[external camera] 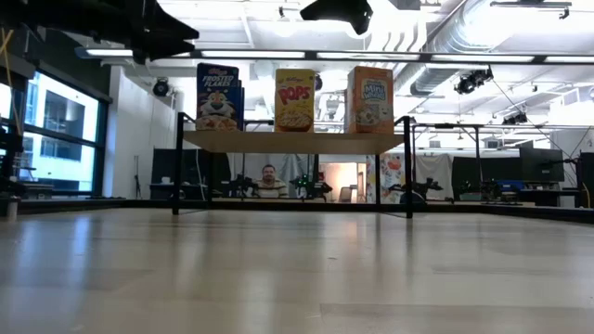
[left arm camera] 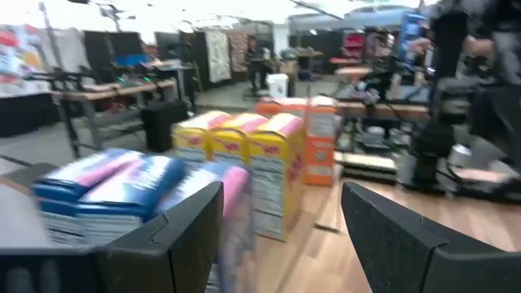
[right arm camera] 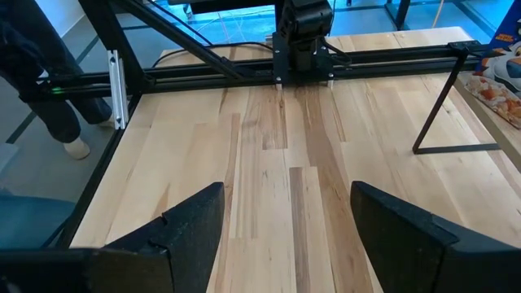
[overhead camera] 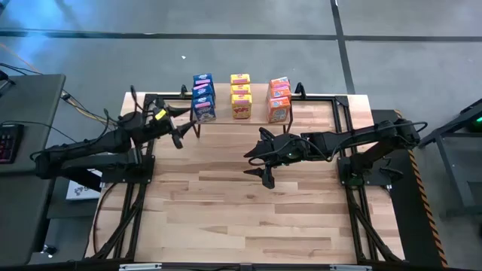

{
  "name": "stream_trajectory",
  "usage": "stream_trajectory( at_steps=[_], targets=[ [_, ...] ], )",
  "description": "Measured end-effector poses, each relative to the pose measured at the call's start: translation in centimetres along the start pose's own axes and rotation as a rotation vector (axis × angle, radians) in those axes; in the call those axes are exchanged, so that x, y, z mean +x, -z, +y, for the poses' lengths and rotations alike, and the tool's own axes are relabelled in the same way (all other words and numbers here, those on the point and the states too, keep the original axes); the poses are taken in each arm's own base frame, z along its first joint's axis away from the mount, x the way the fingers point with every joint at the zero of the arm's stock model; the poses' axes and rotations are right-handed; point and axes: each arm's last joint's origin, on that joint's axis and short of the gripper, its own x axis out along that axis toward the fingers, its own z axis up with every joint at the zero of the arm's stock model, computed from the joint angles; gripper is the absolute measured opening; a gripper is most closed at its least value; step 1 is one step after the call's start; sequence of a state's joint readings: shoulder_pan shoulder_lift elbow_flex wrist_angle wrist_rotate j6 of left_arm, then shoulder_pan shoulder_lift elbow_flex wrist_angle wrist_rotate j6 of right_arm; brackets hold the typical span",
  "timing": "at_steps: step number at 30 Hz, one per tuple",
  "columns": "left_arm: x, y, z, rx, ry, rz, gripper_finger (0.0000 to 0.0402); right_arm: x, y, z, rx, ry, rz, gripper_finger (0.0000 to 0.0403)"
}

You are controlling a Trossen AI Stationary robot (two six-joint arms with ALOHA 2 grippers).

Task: Stack cereal on shelf
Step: Put the blue cereal box on the shelf

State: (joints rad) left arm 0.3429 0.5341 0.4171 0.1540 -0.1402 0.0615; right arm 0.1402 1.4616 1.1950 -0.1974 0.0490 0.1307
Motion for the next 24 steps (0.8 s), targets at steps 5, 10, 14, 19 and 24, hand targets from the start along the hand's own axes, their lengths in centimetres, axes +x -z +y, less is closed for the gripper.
stream_trajectory(
  at_steps=[5, 10, 14, 19, 24],
  targets=[
    [0.6, 0.7, -1.3, 0.011, 0.086, 0.064, 0.0241, 0.0, 0.0, 0.0, 0.000, 0.000, 0.000, 0.0259],
    [1.3, 1.5, -2.5, 0.019, 0.117, 0.121, 0.0241, 0.0, 0.0, 0.0, 0.000, 0.000, 0.000, 0.0259],
    [2.0, 2.4, -3.0, 0.030, 0.068, 0.184, 0.0241, 0.0, 0.0, 0.0, 0.000, 0.000, 0.000, 0.0259],
    [3.1, 3.7, -3.2, 0.024, -0.007, 0.265, 0.0241, 0.0, 0.0, 0.0, -0.001, 0.000, 0.000, 0.0259],
    [3.8, 4.6, -3.2, 0.038, -0.092, 0.318, 0.0241, 0.0, 0.0, 0.0, 0.000, 0.000, 0.000, 0.0259]
  ],
)
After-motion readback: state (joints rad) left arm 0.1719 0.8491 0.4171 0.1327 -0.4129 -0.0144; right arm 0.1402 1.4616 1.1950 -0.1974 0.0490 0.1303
